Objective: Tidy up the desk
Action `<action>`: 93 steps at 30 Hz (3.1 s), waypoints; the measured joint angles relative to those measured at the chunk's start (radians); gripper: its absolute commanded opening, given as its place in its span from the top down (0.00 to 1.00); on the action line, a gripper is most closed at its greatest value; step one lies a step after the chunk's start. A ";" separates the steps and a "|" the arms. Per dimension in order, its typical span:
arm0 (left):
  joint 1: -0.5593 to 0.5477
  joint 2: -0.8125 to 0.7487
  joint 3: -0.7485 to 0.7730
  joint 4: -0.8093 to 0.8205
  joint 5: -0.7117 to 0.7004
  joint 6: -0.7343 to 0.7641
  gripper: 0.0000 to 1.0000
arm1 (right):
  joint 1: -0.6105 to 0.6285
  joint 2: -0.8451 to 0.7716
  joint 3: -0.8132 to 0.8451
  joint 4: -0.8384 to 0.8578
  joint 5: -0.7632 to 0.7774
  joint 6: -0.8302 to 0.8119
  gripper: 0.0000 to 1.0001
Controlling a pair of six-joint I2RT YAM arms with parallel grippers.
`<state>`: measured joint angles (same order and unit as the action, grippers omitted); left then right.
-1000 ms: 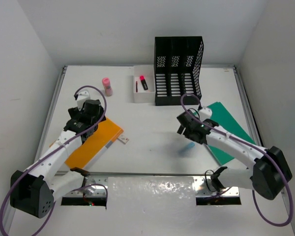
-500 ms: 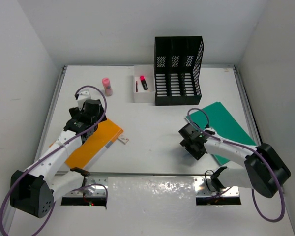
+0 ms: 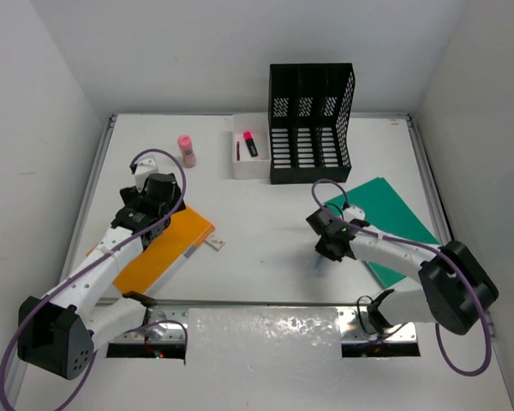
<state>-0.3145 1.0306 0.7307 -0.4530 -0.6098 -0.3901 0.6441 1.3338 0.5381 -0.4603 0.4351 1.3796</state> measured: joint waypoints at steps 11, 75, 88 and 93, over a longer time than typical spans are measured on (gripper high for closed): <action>0.000 0.004 0.000 0.000 -0.017 0.000 0.14 | 0.040 0.098 0.505 0.256 -0.015 -0.772 1.00; 0.000 0.264 0.160 0.314 0.065 0.066 0.05 | 0.156 0.323 0.433 0.312 -0.499 -1.043 0.33; 0.080 0.690 0.383 0.666 0.270 0.333 0.08 | 0.149 0.122 0.298 0.293 -0.458 -1.028 0.33; 0.105 0.773 0.434 0.673 0.270 0.366 0.08 | 0.149 0.080 0.262 0.269 -0.418 -1.024 0.33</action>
<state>-0.2096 1.8038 1.1648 0.2195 -0.3393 -0.0238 0.7933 1.4139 0.8001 -0.1917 0.0170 0.3557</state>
